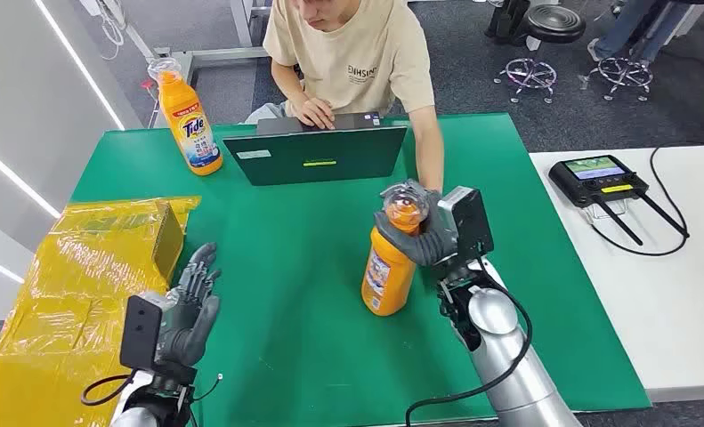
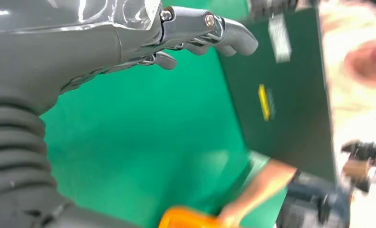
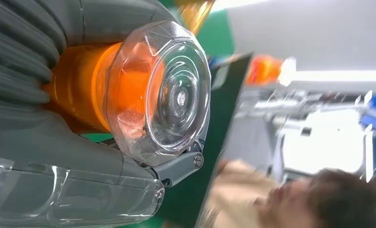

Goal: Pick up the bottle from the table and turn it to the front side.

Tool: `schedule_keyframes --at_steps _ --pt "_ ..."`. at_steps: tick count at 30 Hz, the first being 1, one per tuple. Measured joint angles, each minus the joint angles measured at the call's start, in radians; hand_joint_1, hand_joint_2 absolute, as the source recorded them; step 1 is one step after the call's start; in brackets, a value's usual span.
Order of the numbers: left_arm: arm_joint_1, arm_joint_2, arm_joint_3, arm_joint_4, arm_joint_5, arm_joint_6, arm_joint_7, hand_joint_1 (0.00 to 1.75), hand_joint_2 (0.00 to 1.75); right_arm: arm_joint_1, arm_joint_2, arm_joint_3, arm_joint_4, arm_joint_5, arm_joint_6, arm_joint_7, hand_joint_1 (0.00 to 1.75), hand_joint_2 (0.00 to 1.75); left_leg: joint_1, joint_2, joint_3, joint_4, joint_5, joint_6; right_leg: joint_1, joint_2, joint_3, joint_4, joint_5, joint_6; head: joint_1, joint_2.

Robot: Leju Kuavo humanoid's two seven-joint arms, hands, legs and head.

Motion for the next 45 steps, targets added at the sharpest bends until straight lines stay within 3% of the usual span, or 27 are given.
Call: schedule_keyframes --at_steps 11,19,34,35,38,39,45 --pt "-0.077 -0.024 -0.108 0.172 -0.025 0.013 -0.007 0.0 1.75 -0.116 0.086 0.078 0.072 -0.1 0.075 0.007 1.75 1.75 0.0 0.0 0.0 0.0 0.0 0.0 0.0 0.0 0.0 0.0 0.0 0.0 0.0 0.0" --pt "-0.105 -0.035 -0.14 0.213 -0.041 0.013 -0.008 0.0 1.75 -0.207 0.145 0.115 0.159 -0.211 0.148 0.006 1.75 1.75 0.0 0.0 0.0 0.0 0.0 0.0 0.0 0.0 0.0 0.0 0.0 0.0 0.0 0.0" --pt "-0.199 -0.034 -0.204 0.293 -0.014 0.0 -0.005 0.0 1.75 -0.206 0.143 0.11 0.254 -0.327 0.18 -0.004 1.75 1.75 0.0 0.0 0.0 0.001 0.001 0.001 0.0 0.0 -0.001 0.0 0.0 0.0 0.0 0.0" --pt "-0.203 -0.035 -0.208 0.296 -0.011 -0.002 -0.005 0.09 1.75 -0.201 0.142 0.109 0.258 -0.331 0.18 -0.004 1.75 1.75 0.0 0.0 0.0 0.001 0.001 0.001 0.0 0.0 -0.001 0.0 0.0 0.0 0.0 0.0" --pt "-0.214 -0.039 -0.221 0.305 -0.003 -0.009 -0.005 1.36 1.75 -0.19 0.141 0.106 0.269 -0.338 0.183 -0.005 1.75 1.75 0.0 0.0 0.0 0.001 0.001 0.001 0.0 0.0 -0.001 0.0 0.0 0.0 0.0 0.0" --pt "-0.216 -0.04 -0.224 0.307 0.001 -0.012 -0.004 1.7 1.75 -0.187 0.141 0.105 0.272 -0.339 0.185 -0.005 1.75 1.75 0.0 0.0 0.0 0.001 0.001 0.001 0.0 0.0 -0.001 0.0 0.0 0.0 0.0 0.0" --pt "-0.228 -0.04 -0.226 0.314 0.024 -0.024 -0.002 1.75 1.75 -0.172 0.141 0.103 0.28 -0.35 0.186 -0.005 1.75 1.75 0.0 0.0 0.0 0.001 0.001 0.001 0.0 0.0 -0.001 0.0 0.0 0.0 0.0 0.0"
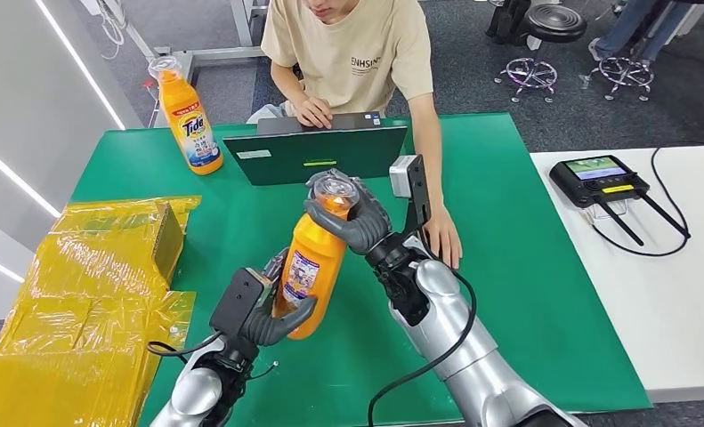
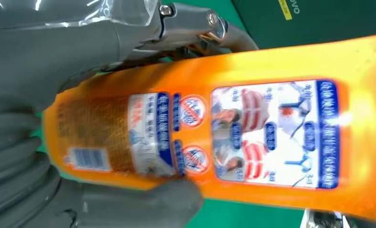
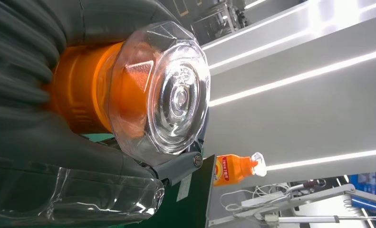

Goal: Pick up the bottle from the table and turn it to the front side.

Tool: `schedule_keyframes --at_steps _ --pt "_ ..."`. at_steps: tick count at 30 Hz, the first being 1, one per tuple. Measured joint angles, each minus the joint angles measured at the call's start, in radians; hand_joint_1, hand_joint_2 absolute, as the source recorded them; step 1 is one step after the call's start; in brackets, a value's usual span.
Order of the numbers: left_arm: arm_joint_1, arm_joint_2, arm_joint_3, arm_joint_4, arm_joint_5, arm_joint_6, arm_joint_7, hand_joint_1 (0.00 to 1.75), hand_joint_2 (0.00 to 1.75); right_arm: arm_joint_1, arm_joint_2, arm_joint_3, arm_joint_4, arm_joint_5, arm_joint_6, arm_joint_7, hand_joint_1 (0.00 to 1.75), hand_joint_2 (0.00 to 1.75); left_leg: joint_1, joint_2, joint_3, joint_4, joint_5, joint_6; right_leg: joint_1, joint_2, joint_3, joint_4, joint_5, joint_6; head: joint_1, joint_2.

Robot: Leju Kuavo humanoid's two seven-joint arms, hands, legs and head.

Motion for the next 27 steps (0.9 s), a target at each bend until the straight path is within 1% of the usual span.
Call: schedule_keyframes --at_steps 13,14,15,18,19,24,27 --pt "-0.002 -0.001 0.0 0.002 -0.001 0.003 0.0 1.75 1.75 0.016 0.0 0.0 -0.02 -0.002 0.002 0.005 1.75 1.75 0.0 0.0 0.0 0.0 0.0 0.0 0.0 0.0 0.0 0.0 0.0 0.0 0.0 0.0" --pt "-0.002 -0.001 0.0 0.002 -0.001 0.003 0.0 1.75 1.75 0.017 0.0 0.0 -0.022 -0.001 0.002 0.006 1.72 1.75 0.0 0.0 0.0 0.0 0.0 0.0 0.0 0.0 0.0 0.0 0.0 0.0 0.0 0.0" --pt "-0.002 -0.001 0.0 0.001 -0.002 0.003 0.0 1.75 1.75 0.018 0.0 0.0 -0.024 0.0 0.001 0.007 1.29 1.75 0.0 0.0 0.0 0.0 0.0 0.0 0.0 0.0 0.0 0.0 0.0 0.0 0.0 0.0" --pt "0.0 -0.001 -0.001 -0.004 -0.002 0.003 0.001 1.75 1.75 0.022 0.0 0.0 -0.037 0.002 -0.003 0.016 0.0 0.44 0.0 0.0 0.0 0.0 0.0 0.0 0.0 0.0 0.0 0.0 0.0 0.0 0.0 0.0" --pt "0.002 -0.002 -0.002 -0.006 -0.002 0.004 0.002 1.75 1.75 0.023 0.0 -0.001 -0.042 0.002 -0.004 0.022 0.0 0.0 0.0 0.0 0.0 0.0 0.0 0.0 0.0 0.0 0.0 0.0 0.0 0.0 0.0 0.0" --pt "0.008 -0.003 -0.005 -0.013 -0.001 0.006 0.004 1.75 1.75 0.025 0.0 -0.001 -0.053 -0.002 -0.007 0.034 0.0 0.0 0.0 0.0 0.0 0.0 0.0 0.0 0.0 0.0 0.0 0.0 0.0 0.0 0.0 0.0" --pt "0.059 0.003 0.046 -0.096 0.036 0.072 -0.01 1.75 1.75 0.098 -0.025 -0.041 -0.154 0.059 -0.095 0.029 0.0 0.0 0.0 0.0 0.0 0.0 0.0 0.0 0.0 0.0 0.0 0.0 0.0 0.0 0.0 0.0"
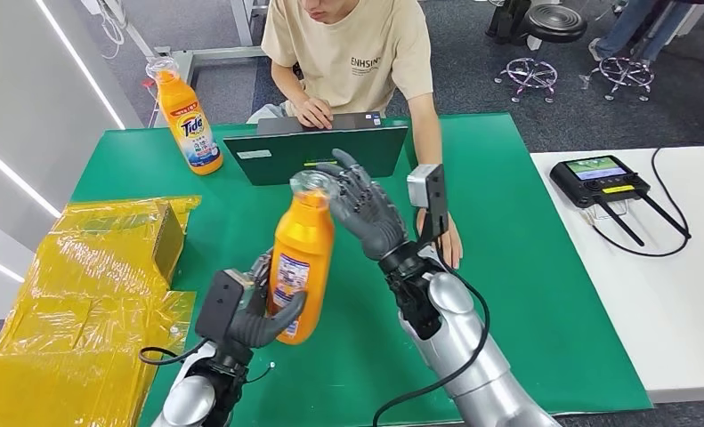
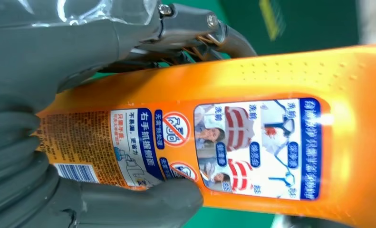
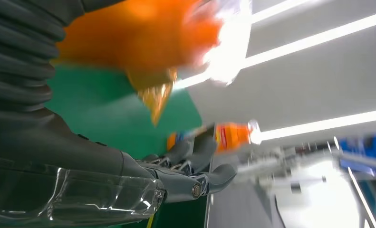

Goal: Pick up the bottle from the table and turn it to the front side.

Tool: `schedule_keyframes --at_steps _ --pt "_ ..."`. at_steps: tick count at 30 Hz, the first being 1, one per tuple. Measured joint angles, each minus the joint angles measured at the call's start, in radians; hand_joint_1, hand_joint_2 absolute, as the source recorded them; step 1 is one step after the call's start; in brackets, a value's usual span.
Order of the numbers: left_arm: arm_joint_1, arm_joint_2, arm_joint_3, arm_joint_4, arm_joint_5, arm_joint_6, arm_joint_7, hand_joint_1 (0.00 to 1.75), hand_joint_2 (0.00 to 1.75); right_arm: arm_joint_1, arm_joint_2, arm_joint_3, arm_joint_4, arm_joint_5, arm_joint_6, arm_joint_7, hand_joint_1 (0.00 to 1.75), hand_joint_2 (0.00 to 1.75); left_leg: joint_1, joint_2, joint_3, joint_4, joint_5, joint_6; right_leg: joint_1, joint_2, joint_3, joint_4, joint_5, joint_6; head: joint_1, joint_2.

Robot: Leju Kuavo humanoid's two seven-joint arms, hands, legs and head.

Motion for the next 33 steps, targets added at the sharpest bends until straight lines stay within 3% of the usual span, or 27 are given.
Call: schedule_keyframes --at_steps 3,7,12,22,24,28,29,33 --pt "0.054 0.005 0.078 -0.086 0.02 0.051 -0.016 1.75 1.75 0.087 -0.026 -0.057 -0.11 0.06 -0.062 -0.006 0.0 0.0 0.0 0.0 0.0 0.0 -0.001 0.0 0.0 0.0 0.0 0.0 0.0 0.0 0.0 0.0" --pt "0.108 0.005 0.154 -0.167 0.025 0.09 -0.033 1.75 1.75 0.177 -0.042 -0.127 -0.226 0.101 -0.091 -0.017 0.0 0.0 0.0 0.0 0.0 0.0 -0.001 -0.001 0.0 0.0 0.0 0.0 0.0 0.0 0.0 0.0" --pt "0.167 0.005 0.221 -0.253 -0.02 0.202 -0.028 1.75 1.75 0.274 -0.05 -0.208 -0.344 0.135 -0.106 -0.037 0.0 0.0 0.0 0.0 0.0 0.0 -0.001 -0.001 0.0 0.0 0.0 0.0 -0.001 0.001 0.0 0.0" --pt "0.23 0.017 0.364 -0.327 -0.42 0.376 0.216 1.73 1.75 0.409 -0.051 -0.294 -0.468 0.164 -0.107 -0.057 0.0 0.0 0.0 0.0 0.0 -0.001 -0.001 -0.001 0.0 0.0 0.0 0.0 -0.001 0.0 0.0 0.0" --pt "0.234 0.019 0.393 -0.327 -0.501 0.389 0.265 1.55 1.75 0.419 -0.051 -0.295 -0.476 0.171 -0.106 -0.057 0.0 0.0 0.0 0.0 0.0 -0.001 -0.001 -0.001 0.0 0.0 0.0 0.0 -0.001 0.0 0.0 0.0" --pt "0.24 0.022 0.455 -0.323 -0.605 0.385 0.345 0.07 1.75 0.434 -0.051 -0.295 -0.487 0.174 -0.106 -0.057 0.0 0.0 0.0 0.0 0.0 -0.001 -0.001 -0.001 0.0 0.0 0.0 0.0 -0.001 0.0 0.0 0.0" --pt "0.241 0.022 0.471 -0.321 -0.62 0.383 0.357 0.0 1.75 0.436 -0.051 -0.295 -0.489 0.174 -0.106 -0.057 0.0 0.0 0.0 0.0 0.0 -0.001 -0.001 -0.001 0.0 0.0 0.0 0.0 -0.001 0.0 0.0 0.0" --pt "0.243 0.022 0.524 -0.306 -0.633 0.381 0.378 0.0 1.75 0.441 -0.052 -0.295 -0.491 0.175 -0.107 -0.057 0.0 0.0 0.0 0.0 0.0 -0.001 -0.001 -0.001 0.0 0.0 0.0 0.0 -0.001 0.0 0.0 0.0"
